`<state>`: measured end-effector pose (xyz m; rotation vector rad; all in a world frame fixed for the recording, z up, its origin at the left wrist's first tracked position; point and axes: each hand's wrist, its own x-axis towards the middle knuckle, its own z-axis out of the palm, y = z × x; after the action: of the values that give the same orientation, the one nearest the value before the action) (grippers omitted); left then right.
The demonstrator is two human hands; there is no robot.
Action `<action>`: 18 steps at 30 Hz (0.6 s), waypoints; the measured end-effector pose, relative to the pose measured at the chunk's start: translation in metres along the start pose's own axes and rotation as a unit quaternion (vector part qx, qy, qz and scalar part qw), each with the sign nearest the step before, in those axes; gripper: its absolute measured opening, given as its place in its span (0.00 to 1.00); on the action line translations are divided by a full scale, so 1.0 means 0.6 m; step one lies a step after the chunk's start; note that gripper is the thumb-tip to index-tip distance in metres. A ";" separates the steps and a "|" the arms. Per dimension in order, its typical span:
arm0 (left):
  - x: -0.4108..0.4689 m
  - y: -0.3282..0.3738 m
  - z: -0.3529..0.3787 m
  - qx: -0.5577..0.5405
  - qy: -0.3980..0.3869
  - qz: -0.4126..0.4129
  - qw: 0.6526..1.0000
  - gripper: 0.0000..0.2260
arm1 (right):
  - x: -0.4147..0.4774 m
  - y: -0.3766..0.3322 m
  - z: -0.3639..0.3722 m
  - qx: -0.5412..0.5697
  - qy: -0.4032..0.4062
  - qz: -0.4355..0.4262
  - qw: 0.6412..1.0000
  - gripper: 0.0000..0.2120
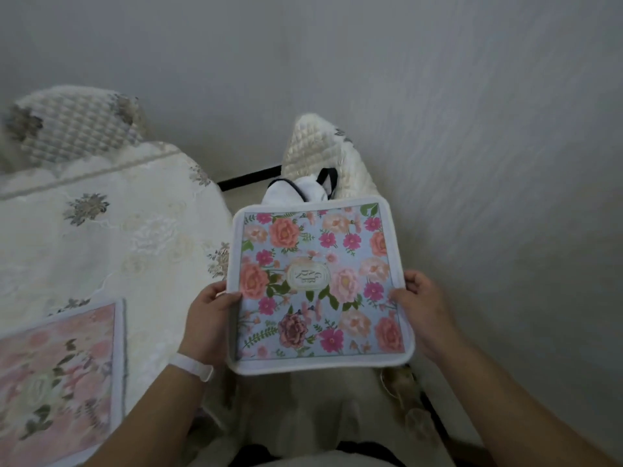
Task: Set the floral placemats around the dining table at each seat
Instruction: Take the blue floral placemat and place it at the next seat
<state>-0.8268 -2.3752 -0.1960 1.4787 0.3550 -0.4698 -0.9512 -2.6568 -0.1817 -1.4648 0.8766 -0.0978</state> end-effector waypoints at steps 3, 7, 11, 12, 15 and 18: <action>0.007 0.010 0.020 -0.009 0.050 0.019 0.999 0.04 | 0.065 -0.025 0.000 -0.009 -0.050 -0.009 0.999 0.07; 0.005 0.019 0.016 -0.012 0.112 0.028 0.993 0.04 | 0.120 -0.048 0.029 -0.013 -0.110 -0.007 0.994 0.07; 0.012 0.025 -0.012 -0.036 0.174 0.028 0.984 0.05 | 0.160 -0.062 0.080 -0.048 -0.158 -0.015 0.986 0.09; 0.015 0.025 -0.020 -0.042 0.187 0.027 0.981 0.05 | 0.169 -0.066 0.094 -0.050 -0.173 -0.014 0.983 0.09; 0.030 0.023 -0.045 -0.062 0.227 0.018 0.972 0.05 | 0.195 -0.080 0.139 -0.054 -0.220 -0.008 0.974 0.09; 0.056 0.019 -0.067 -0.078 0.255 0.013 0.964 0.05 | 0.222 -0.095 0.185 -0.071 -0.247 -0.007 0.966 0.09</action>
<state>-0.7897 -2.3378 -0.2061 1.4333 0.7601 -0.0274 -0.7704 -2.6495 -0.2070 -1.5346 0.4704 0.3157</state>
